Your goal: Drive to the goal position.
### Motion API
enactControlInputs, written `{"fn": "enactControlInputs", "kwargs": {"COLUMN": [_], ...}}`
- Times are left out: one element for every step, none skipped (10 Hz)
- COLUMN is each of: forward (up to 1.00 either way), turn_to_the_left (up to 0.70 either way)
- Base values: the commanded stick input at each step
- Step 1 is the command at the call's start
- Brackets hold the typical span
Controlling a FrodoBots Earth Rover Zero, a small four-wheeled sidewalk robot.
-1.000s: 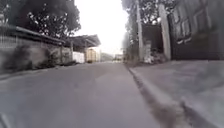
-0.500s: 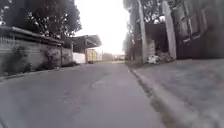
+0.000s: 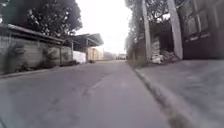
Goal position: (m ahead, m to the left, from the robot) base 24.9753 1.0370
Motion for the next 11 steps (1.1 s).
{"fn": "enactControlInputs", "kwargs": {"forward": [1.00,1.00,1.00,1.00,1.00,1.00,1.00,1.00,1.00,1.00,1.00], "turn_to_the_left": [0.00,0.00,0.00,0.00,0.00,0.00,0.00,0.00,-0.09,-0.30,-0.40]}}
